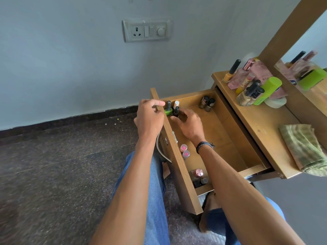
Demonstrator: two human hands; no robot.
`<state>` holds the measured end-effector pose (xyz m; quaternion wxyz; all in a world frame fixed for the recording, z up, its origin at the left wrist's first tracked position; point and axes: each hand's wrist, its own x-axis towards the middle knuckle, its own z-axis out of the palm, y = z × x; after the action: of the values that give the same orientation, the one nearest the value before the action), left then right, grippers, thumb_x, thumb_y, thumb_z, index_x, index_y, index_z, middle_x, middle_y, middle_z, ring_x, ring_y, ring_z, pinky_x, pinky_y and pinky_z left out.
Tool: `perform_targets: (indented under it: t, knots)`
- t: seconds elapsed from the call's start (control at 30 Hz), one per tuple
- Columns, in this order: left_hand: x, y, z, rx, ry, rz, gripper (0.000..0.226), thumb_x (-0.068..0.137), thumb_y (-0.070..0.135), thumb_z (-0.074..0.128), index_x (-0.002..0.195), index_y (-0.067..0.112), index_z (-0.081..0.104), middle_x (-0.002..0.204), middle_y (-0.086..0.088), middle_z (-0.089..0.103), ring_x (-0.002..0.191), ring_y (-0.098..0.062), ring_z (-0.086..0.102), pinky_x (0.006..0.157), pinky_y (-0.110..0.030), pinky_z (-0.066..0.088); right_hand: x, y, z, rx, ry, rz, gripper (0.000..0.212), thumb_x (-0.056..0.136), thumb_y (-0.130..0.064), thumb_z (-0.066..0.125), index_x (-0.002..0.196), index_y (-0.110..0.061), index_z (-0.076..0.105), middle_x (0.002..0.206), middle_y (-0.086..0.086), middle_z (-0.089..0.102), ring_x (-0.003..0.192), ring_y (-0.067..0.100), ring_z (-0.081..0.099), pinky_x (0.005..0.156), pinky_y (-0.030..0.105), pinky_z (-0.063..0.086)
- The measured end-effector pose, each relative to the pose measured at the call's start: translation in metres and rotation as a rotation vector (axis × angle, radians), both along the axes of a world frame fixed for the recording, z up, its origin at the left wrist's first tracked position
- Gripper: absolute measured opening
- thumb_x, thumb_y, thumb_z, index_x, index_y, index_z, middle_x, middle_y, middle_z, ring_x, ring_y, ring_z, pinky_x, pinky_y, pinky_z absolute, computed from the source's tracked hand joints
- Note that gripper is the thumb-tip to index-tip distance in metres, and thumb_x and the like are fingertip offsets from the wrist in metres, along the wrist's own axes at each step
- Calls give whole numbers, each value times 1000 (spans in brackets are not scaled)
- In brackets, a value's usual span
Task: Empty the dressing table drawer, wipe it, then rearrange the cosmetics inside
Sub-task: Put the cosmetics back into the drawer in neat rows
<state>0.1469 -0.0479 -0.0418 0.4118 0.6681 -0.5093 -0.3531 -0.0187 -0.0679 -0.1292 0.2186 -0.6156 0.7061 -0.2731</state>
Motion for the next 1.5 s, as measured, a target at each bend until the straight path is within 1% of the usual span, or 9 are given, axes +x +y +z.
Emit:
perform_targets:
  t: [0.27, 0.63, 0.8, 1.1, 1.2, 1.27, 1.37, 1.43, 1.5]
  knots:
    - [1, -4, -3, 11, -17, 5, 41, 86, 6, 66, 81, 46, 62, 105, 15, 52, 91, -2, 62, 96, -54, 50, 3, 2, -2, -50, -16, -42, 38, 99, -36, 65, 133, -20, 66, 130, 1, 67, 119, 22, 56, 101, 46, 47]
    - [1, -2, -3, -2, -3, -9, 35, 84, 6, 64, 89, 41, 69, 106, 14, 53, 91, -2, 63, 97, -54, 49, 6, 5, 4, -37, -34, -49, 42, 95, -35, 71, 133, -16, 66, 125, 4, 67, 114, 22, 57, 97, 40, 50]
    - [2, -3, -4, -2, 1, -7, 36, 85, 6, 64, 86, 42, 68, 103, 17, 51, 89, -1, 63, 96, -53, 50, 7, 5, 5, -37, -83, -46, 45, 92, -23, 76, 135, -14, 64, 115, 3, 66, 103, 17, 61, 94, 40, 56]
    - [3, -3, -4, -13, 2, -14, 34, 85, 7, 65, 87, 41, 69, 108, 14, 54, 90, -1, 63, 96, -53, 50, 7, 6, 10, -38, -73, -31, 45, 92, -16, 75, 136, -16, 64, 113, 2, 66, 101, 15, 62, 93, 33, 56]
    - [4, -4, -5, -20, 0, -11, 32, 86, 10, 65, 86, 42, 69, 108, 14, 55, 89, 0, 63, 96, -53, 50, 6, 8, 15, -32, -64, -35, 41, 90, -9, 74, 129, -19, 67, 109, 0, 66, 98, 14, 62, 92, 34, 56]
    - [4, -4, -5, -23, -9, -11, 30, 86, 11, 65, 86, 41, 69, 108, 14, 56, 88, 2, 62, 96, -53, 49, 2, 12, 20, -28, -47, -32, 31, 88, -6, 71, 116, -19, 71, 103, -1, 67, 93, 14, 62, 90, 38, 57]
    - [1, -3, -3, -38, -42, -2, 34, 85, 8, 64, 89, 41, 70, 110, 11, 57, 98, -10, 61, 97, -55, 47, -8, 24, 38, -30, -9, -22, 15, 87, -4, 65, 102, -4, 69, 94, 10, 69, 89, 25, 64, 83, 45, 57]
    - [-3, -1, 1, -59, -75, 8, 36, 84, 6, 60, 92, 39, 71, 109, 8, 59, 105, -20, 58, 98, -55, 45, -17, 35, 58, -54, -4, -28, 18, 89, -8, 67, 105, -5, 73, 95, 6, 73, 89, 22, 68, 82, 36, 57]
    - [-9, 3, 7, -87, -85, 12, 37, 82, 4, 59, 91, 36, 72, 110, 7, 60, 104, -27, 59, 98, -54, 44, -30, 48, 81, -154, -6, -25, 21, 91, -13, 70, 111, -14, 77, 101, -3, 76, 90, 10, 70, 84, 24, 56]
